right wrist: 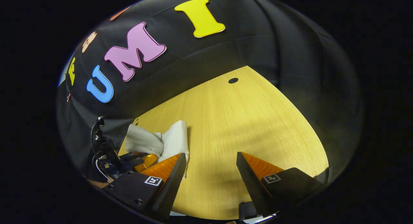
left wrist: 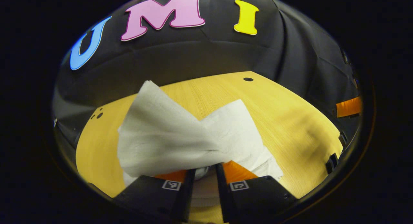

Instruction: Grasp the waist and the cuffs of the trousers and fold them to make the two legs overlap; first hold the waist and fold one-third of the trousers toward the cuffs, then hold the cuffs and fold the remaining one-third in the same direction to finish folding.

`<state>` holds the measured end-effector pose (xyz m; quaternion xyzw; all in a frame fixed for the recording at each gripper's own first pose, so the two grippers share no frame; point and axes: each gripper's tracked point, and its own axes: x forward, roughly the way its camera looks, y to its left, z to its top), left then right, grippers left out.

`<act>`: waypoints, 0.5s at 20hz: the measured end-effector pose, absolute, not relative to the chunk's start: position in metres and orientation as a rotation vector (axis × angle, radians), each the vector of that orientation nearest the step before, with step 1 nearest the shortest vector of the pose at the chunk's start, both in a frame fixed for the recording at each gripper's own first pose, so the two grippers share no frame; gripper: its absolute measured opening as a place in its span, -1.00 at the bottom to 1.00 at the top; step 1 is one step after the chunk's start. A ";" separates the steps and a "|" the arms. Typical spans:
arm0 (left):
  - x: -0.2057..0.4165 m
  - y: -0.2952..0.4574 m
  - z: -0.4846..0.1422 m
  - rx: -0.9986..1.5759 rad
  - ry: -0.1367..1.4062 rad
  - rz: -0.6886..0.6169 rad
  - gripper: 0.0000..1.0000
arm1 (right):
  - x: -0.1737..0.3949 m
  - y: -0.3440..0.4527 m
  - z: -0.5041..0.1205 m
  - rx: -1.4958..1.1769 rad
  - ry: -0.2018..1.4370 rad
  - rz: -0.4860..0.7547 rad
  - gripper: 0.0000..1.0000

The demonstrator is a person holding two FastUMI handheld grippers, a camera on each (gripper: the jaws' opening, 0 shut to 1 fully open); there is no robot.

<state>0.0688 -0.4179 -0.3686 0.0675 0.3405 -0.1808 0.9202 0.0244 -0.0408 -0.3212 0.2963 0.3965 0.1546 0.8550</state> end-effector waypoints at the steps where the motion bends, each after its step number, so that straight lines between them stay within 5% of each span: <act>1: 0.068 -0.418 -0.360 0.131 0.689 -0.373 0.03 | 0.026 -0.041 -0.319 0.626 0.826 0.328 0.93; 4: 0.065 -0.414 -0.325 0.078 0.635 -0.384 0.89 | 0.031 -0.040 -0.313 0.644 0.810 0.320 0.93; 10: 0.059 -0.379 -0.250 0.037 0.498 -0.414 0.92 | 0.037 -0.023 -0.276 0.687 0.733 0.297 0.93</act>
